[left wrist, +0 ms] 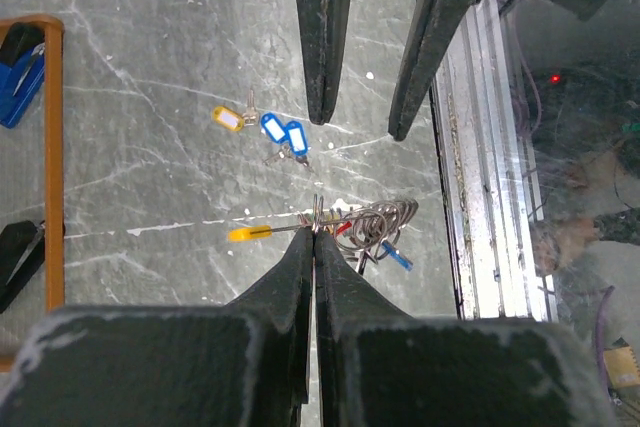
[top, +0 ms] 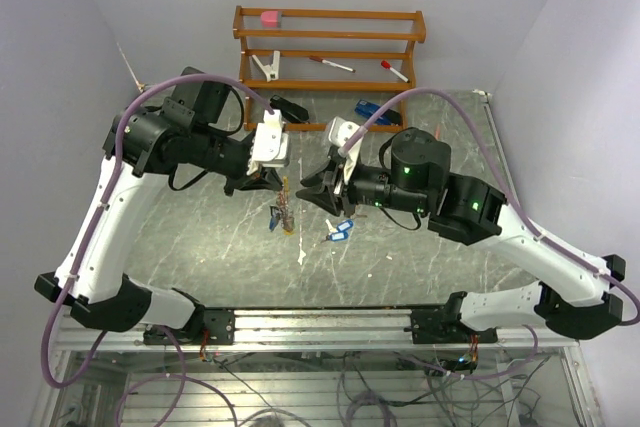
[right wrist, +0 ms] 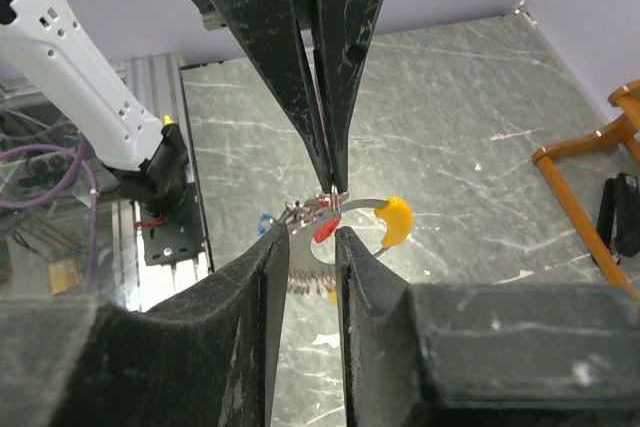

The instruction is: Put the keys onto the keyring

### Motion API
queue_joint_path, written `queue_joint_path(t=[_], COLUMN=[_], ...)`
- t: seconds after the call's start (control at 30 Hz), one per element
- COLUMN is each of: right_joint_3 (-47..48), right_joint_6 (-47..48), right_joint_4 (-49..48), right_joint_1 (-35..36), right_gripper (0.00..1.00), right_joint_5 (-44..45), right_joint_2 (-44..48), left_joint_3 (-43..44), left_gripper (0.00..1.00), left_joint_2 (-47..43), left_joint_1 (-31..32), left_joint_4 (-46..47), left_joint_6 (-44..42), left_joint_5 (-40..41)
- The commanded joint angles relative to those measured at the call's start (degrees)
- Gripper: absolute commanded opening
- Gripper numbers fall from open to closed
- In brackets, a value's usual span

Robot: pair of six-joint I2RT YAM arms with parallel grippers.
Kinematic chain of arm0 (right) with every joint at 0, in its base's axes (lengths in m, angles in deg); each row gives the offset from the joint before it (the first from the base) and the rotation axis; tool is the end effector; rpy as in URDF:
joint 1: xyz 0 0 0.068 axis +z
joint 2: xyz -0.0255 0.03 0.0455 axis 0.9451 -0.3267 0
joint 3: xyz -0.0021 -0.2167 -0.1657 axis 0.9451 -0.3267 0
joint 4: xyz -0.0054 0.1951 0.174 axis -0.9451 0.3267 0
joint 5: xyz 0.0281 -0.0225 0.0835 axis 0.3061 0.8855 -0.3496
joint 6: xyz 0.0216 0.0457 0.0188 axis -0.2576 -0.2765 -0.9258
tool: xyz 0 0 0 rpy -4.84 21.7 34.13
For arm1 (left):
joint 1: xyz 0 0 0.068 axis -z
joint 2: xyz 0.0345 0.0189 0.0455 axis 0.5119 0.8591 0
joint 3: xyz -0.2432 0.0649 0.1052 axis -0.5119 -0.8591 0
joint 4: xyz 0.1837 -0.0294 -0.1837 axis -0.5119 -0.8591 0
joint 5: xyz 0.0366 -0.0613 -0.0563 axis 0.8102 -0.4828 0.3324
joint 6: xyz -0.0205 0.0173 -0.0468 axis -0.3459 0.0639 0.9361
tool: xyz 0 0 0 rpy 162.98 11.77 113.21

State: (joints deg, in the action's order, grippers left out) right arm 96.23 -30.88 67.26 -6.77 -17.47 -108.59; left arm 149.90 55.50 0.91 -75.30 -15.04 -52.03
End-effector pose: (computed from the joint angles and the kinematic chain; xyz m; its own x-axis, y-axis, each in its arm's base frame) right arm 0.1049 0.2288 0.4729 -0.0196 -0.1750 -0.9844 -0.9572 0.2875 -0.0321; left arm 0.1579 -0.1271 0.4815 0.1519 0.5471 -0.8231 0.9884 -0.0817 0.1281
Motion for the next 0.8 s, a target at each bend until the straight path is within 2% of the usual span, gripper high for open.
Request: queue_joint_path(t=[0.0, 0.33, 0.77], right_joint_3=[-2.51, -6.45, -7.5], right_joint_6=[-0.93, 0.2, 1.17], right_joint_4=[-0.4, -7.32, -10.64], right_joint_1=[-0.33, -0.35, -0.33], right_gripper=[0.24, 0.21, 0.1], right_joint_5=[-2.0, -3.95, -5.39], right_joint_2=[0.92, 1.51, 1.17], left_joint_3=[1.77, 1.63, 1.13], left_gripper=[0.07, 0.07, 0.07], left_joint_2=[-0.94, -0.39, -0.22], left_joint_1=[0.72, 1.01, 1.65], left_joint_4=[-0.31, 1.81, 1.79], left_joint_6=[-0.24, 3.03, 4.12], left_joint_5=[-1.39, -6.76, -7.52])
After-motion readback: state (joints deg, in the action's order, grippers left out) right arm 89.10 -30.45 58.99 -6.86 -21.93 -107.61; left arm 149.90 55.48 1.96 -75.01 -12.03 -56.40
